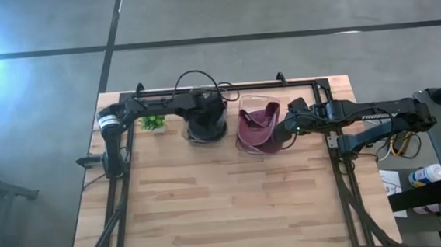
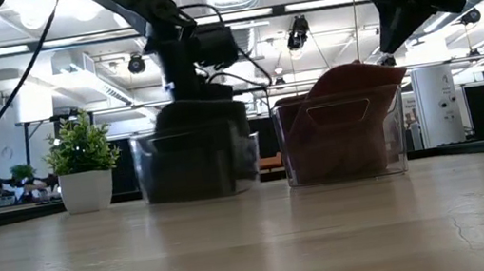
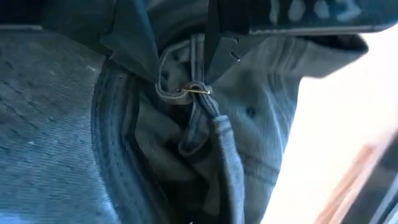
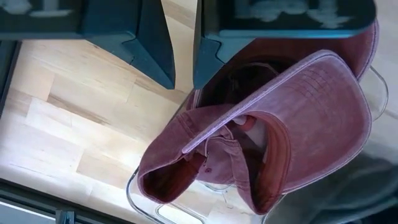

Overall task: Pick & Place hat
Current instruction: Put the black cap into the left transparent bin, then adjust the transparent bins

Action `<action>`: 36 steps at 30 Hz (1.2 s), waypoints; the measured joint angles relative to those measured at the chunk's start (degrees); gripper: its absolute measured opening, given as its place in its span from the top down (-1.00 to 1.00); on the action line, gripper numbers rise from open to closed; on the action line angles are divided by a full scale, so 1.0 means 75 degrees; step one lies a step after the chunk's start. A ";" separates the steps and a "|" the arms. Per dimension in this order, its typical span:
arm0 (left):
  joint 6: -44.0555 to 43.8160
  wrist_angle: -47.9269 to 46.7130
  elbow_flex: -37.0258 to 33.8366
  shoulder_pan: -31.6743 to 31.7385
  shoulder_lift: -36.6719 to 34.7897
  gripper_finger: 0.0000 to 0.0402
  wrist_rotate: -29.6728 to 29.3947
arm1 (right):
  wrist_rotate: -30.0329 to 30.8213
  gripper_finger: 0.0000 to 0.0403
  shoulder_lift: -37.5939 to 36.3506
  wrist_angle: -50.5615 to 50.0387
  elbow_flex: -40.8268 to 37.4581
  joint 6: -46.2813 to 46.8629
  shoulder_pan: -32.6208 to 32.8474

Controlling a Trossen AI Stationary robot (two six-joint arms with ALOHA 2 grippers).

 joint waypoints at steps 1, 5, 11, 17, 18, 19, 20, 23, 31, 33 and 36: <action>-0.0198 0.0228 -0.0018 -0.0051 0.0002 0.39 0.0031 | 0.0000 0.73 0.0000 0.0001 0.0000 0.0000 0.0000; -0.0343 0.0669 0.0074 -0.0062 0.0006 0.39 -0.0104 | 0.0000 0.73 0.0000 0.0023 0.0000 0.0003 0.0000; 0.0044 0.0266 0.0707 0.0172 -0.0006 0.39 -0.0577 | 0.0001 0.73 -0.0001 0.0019 -0.0003 -0.0135 0.0049; 0.0592 -0.1381 0.1617 0.0066 -0.0072 0.39 -0.1090 | -0.0197 0.73 -0.0003 -0.0784 -0.0125 -0.0863 0.0388; 0.0625 -0.1613 0.1681 -0.0004 -0.0111 0.39 -0.1090 | -0.0320 0.73 -0.0006 -0.0881 -0.0228 -0.1034 0.0459; 0.0662 -0.1753 0.1713 -0.0090 -0.0169 0.39 -0.1085 | -0.0485 0.73 -0.0028 -0.0888 -0.0366 -0.1244 0.0547; 0.0720 -0.1832 0.1722 -0.0177 -0.0291 0.39 -0.1073 | -0.0656 0.73 -0.0065 -0.0853 -0.0520 -0.1459 0.0650; 0.1037 -0.1853 0.1569 -0.0530 -0.0789 0.39 -0.1058 | -0.1333 0.73 -0.0135 -0.0435 -0.0977 -0.1948 0.1029; 0.0105 -0.1728 0.0636 -0.1371 -0.1992 0.39 -0.1044 | -0.2618 0.73 -0.0018 0.2309 -0.2389 -0.1588 0.1595; -0.0182 -0.1718 0.0312 -0.1501 -0.2244 0.39 -0.1058 | -0.2613 0.73 0.0001 0.2977 -0.2621 -0.1290 0.1637; -0.0501 -0.1744 -0.0218 -0.1629 -0.2543 0.39 -0.1053 | -0.2615 0.73 0.0098 0.3716 -0.2902 -0.0787 0.1682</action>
